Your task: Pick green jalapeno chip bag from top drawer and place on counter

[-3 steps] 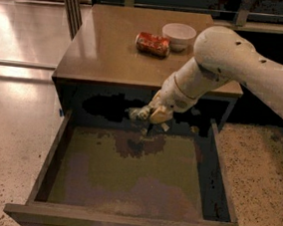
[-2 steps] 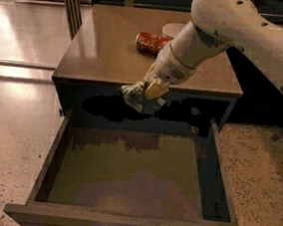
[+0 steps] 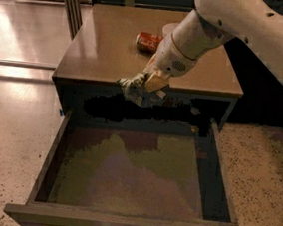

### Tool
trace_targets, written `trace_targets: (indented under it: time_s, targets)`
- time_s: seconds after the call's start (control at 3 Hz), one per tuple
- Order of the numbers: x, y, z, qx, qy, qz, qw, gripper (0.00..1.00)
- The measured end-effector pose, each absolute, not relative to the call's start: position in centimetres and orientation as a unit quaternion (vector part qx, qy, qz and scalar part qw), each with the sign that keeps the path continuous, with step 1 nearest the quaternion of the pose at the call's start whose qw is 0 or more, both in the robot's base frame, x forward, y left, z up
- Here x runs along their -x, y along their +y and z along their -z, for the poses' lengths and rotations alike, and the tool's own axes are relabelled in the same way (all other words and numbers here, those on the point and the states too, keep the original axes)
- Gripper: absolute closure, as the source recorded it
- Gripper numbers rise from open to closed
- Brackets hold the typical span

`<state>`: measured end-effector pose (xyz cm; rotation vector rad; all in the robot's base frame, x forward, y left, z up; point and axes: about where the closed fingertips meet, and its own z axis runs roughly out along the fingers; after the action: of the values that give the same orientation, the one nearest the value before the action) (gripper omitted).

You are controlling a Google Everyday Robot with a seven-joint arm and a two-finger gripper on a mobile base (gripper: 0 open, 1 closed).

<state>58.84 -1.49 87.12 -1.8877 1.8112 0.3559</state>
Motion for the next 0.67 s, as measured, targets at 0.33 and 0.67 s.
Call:
trace_targets:
  time_s: [0.33,0.67]
  targets:
    - [-61.3,-1.6,-89.4,0.700,0.656,-0.130,0.252,1.00]
    - [-64.6,-1.7,-90.4,0.714,0.645,-0.132,0.239,1.00]
